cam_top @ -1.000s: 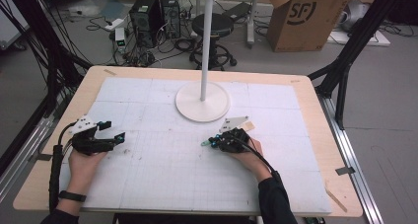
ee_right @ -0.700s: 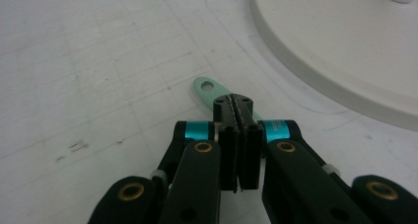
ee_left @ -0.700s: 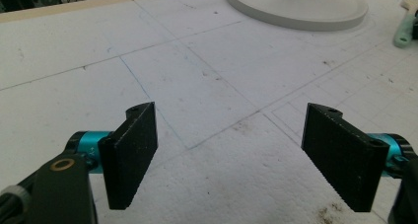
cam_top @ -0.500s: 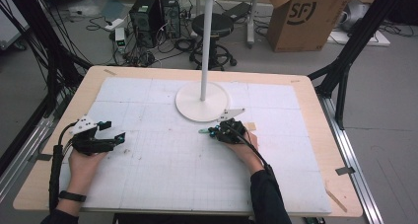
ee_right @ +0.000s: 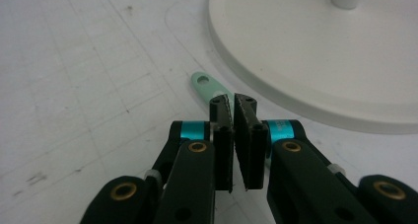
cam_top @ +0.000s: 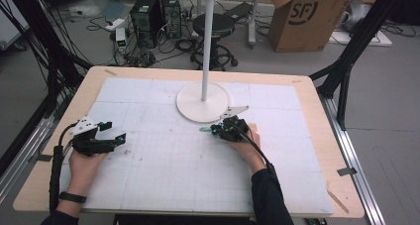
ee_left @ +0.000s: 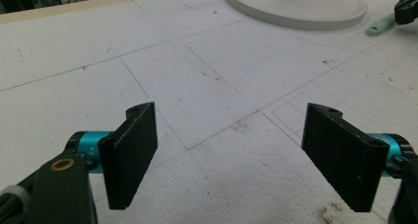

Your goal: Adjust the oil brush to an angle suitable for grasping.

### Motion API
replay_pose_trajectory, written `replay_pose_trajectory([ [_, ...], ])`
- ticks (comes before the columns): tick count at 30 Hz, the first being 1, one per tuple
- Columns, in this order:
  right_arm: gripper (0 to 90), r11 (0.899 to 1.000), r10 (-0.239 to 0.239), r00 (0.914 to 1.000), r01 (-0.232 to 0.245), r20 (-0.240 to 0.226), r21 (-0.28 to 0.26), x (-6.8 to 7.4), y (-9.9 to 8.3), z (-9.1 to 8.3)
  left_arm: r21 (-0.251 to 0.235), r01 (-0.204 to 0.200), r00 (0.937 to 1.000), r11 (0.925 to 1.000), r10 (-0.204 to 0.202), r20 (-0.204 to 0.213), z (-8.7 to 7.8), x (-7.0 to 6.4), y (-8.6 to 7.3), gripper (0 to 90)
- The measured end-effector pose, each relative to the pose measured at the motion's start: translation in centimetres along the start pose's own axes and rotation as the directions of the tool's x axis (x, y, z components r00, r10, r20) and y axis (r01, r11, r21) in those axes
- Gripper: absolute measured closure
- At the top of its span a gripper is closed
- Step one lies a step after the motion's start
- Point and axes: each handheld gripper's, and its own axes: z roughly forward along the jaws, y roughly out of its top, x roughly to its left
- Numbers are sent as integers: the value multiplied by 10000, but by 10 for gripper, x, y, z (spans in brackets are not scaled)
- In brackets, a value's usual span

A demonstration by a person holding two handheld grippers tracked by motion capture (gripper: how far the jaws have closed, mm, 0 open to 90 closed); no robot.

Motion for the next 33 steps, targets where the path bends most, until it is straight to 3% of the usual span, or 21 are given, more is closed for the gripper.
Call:
replay_pose_trajectory([
  [3,795,9988,112,9999,-117,-111,-472,-3,2,-13,29,-49,10000,10000,49,-9,0,0,0,221],
  [4,721,9966,211,9996,-225,-183,-797,-6,3,-23,16,-34,10000,10000,34,-4,0,0,0,221],
  [5,721,9966,211,9996,-225,-183,-797,-6,3,-23,16,-47,10000,10000,47,-4,0,0,0,221],
  [8,598,9926,287,9987,-333,-412,-1172,-10,3,-35,15,-51,10000,10000,51,-1,0,-1,0,221],
  [10,508,9911,283,9993,-312,-240,-1296,-11,1,-41,13,-48,10000,10000,48,-11,0,-1,0,221],
  [18,300,9835,501,9985,-457,211,-1748,-21,-6,-64,3,-16,10000,10000,16,-9,0,0,0,215],
  [24,226,9778,735,9961,-622,495,-2000,-25,-12,-82,-59,-28,10000,10000,27,-43,0,-1,0,213],
  [33,204,9749,866,9930,-679,799,-2119,-29,-27,-98,-48,-30,10000,10000,30,-25,-1,0,0,213],
])
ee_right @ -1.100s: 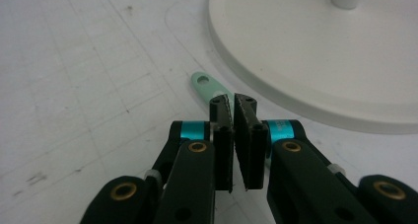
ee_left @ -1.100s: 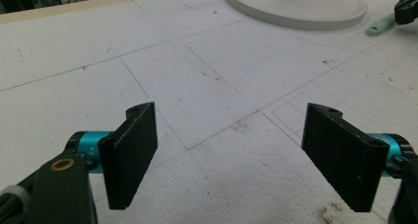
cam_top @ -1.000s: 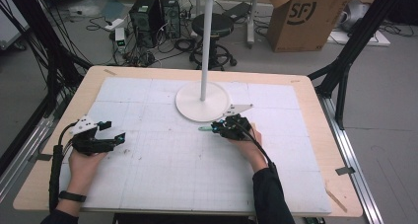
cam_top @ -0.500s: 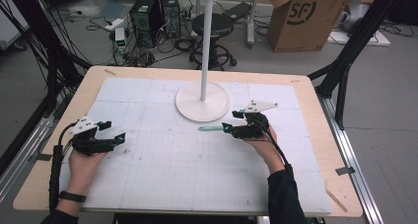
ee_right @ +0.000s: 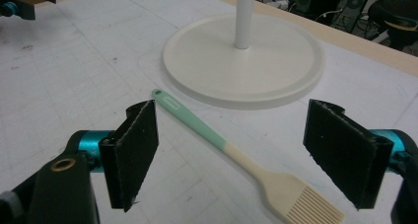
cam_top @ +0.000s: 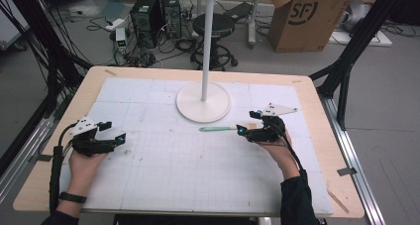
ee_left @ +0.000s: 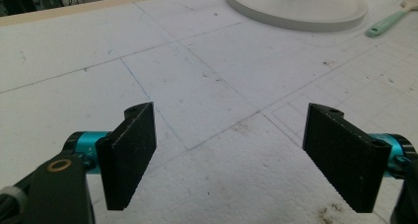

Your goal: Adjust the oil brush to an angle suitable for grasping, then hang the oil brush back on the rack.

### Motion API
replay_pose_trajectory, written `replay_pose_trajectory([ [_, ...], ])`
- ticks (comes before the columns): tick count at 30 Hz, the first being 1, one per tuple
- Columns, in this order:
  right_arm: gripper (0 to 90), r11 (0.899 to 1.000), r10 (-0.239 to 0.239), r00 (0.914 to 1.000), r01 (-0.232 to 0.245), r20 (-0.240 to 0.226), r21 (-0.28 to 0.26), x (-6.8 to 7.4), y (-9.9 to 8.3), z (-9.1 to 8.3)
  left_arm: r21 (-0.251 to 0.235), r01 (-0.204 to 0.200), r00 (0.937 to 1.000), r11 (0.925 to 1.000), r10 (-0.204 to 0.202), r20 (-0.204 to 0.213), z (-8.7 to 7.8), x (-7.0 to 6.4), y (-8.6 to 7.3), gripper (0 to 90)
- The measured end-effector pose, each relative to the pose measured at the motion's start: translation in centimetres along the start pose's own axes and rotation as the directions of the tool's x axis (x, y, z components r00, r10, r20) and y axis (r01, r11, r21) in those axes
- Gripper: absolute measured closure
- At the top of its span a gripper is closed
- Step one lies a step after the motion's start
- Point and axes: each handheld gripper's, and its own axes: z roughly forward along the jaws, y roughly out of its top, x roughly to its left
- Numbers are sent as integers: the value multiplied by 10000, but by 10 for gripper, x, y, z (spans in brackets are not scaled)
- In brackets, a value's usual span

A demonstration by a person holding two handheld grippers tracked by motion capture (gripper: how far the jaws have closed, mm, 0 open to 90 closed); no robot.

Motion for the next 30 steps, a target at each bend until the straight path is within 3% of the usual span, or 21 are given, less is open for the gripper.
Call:
replay_pose_trajectory([
  [10,165,9990,271,9990,-258,353,-365,-5,-18,-18,-45,147,9999,9999,-146,39,0,1,0,213],
  [17,164,9948,841,9951,-808,520,-626,-13,-30,-27,-39,152,9999,9999,-152,22,0,1,0,213],
  [26,164,9942,592,9975,-554,384,-924,-13,-26,-29,-44,181,9998,9998,-181,-2,0,1,0,214],
  [30,164,9954,402,9975,-349,585,-887,-15,-22,-27,-44,185,9998,9998,-185,-7,0,1,0,214],
])
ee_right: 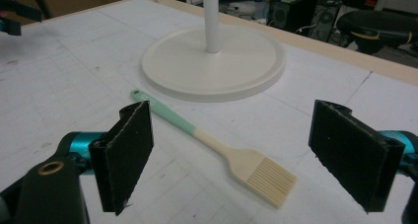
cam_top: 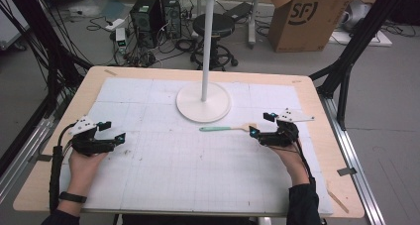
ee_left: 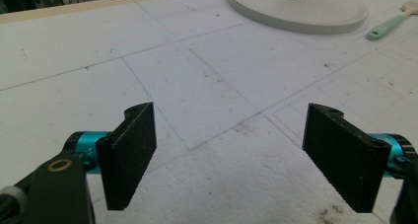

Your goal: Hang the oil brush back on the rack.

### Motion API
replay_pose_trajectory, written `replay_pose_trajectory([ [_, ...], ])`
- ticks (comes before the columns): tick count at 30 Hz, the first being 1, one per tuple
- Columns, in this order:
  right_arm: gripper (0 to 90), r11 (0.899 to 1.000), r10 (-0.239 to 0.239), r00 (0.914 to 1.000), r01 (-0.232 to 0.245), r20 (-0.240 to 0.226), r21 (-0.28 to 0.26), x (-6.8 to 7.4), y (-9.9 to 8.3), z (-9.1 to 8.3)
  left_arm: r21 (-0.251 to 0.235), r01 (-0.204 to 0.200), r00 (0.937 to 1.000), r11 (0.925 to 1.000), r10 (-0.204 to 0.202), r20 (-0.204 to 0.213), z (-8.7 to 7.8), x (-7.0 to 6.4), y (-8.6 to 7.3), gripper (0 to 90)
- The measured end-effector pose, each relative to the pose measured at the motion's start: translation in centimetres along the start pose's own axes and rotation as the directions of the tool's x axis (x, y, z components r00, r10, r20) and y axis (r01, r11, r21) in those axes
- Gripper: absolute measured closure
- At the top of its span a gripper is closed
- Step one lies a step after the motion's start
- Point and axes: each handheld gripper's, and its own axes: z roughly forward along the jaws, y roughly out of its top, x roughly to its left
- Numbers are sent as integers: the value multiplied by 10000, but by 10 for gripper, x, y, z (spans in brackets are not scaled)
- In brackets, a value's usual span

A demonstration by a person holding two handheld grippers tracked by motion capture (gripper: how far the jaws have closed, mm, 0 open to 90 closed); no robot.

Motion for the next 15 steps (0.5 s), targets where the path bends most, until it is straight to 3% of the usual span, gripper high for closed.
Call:
replay_pose_trajectory([
  [2,164,9998,-134,9999,135,77,-161,-2,1,1,5,16,10000,10000,-16,-19,0,0,0,214],
  [7,162,9991,-359,9993,362,-126,208,-4,9,12,31,-82,10000,10000,82,-32,0,-1,0,214],
  [11,163,9935,-755,9955,800,-575,814,0,16,29,41,-98,9999,9999,99,-51,0,-1,0,214],
  [15,165,9813,-1011,9908,1142,-900,1549,3,20,47,42,-100,9999,9999,100,-43,0,-1,0,213],
])
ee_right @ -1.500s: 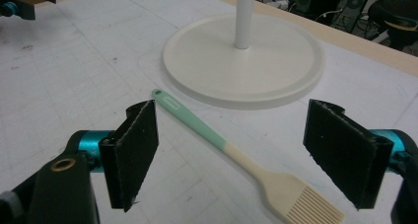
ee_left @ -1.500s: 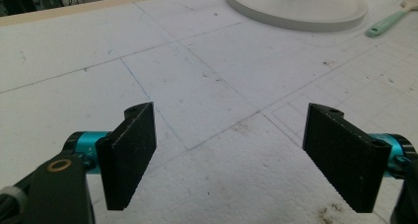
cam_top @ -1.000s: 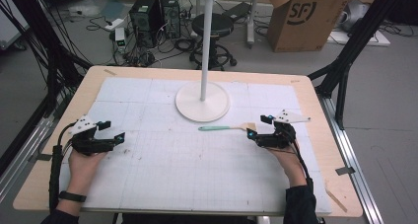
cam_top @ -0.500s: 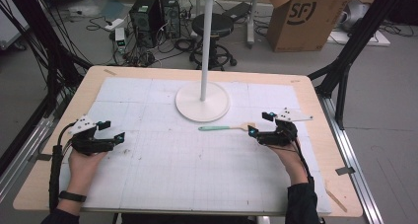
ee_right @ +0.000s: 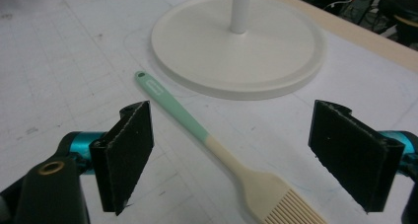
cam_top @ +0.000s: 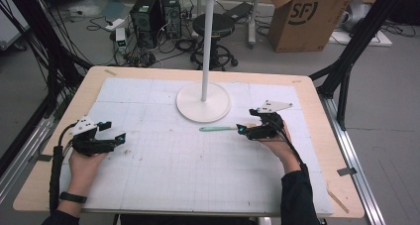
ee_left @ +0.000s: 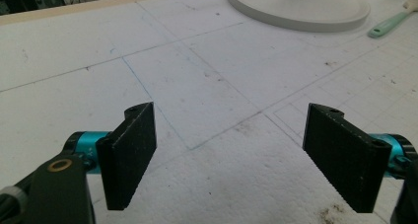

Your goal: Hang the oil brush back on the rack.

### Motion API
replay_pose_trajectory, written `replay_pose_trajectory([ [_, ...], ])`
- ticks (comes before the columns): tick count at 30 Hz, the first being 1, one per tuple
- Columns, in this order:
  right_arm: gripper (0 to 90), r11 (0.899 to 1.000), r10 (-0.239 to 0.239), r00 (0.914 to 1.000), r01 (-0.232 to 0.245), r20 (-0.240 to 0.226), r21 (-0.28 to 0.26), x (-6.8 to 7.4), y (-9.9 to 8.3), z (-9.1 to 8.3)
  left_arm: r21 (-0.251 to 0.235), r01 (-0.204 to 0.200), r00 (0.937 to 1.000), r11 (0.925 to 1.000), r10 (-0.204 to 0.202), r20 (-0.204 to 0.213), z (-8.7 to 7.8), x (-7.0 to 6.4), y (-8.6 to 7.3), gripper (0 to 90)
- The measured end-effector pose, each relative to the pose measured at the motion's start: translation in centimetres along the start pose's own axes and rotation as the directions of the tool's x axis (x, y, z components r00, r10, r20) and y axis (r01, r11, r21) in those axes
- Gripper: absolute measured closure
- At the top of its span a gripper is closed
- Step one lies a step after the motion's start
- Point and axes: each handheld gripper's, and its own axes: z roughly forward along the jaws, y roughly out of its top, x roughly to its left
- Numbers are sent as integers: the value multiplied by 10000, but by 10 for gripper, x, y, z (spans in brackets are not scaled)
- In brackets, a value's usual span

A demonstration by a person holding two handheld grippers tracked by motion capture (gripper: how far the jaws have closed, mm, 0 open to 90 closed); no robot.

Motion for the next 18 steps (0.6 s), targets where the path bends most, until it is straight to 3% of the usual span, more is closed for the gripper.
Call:
replay_pose_trajectory([
  [6,179,9979,-264,9988,288,-412,587,0,-1,19,22,-72,10000,10000,72,25,0,-1,0,214],
  [8,250,9962,-410,9975,452,-575,747,0,-1,24,22,-66,10000,10000,66,36,0,0,0,214],
  [18,389,9855,-956,9927,1048,-735,1336,2,0,46,48,-187,9998,9998,187,-10,0,-1,0,214],
])
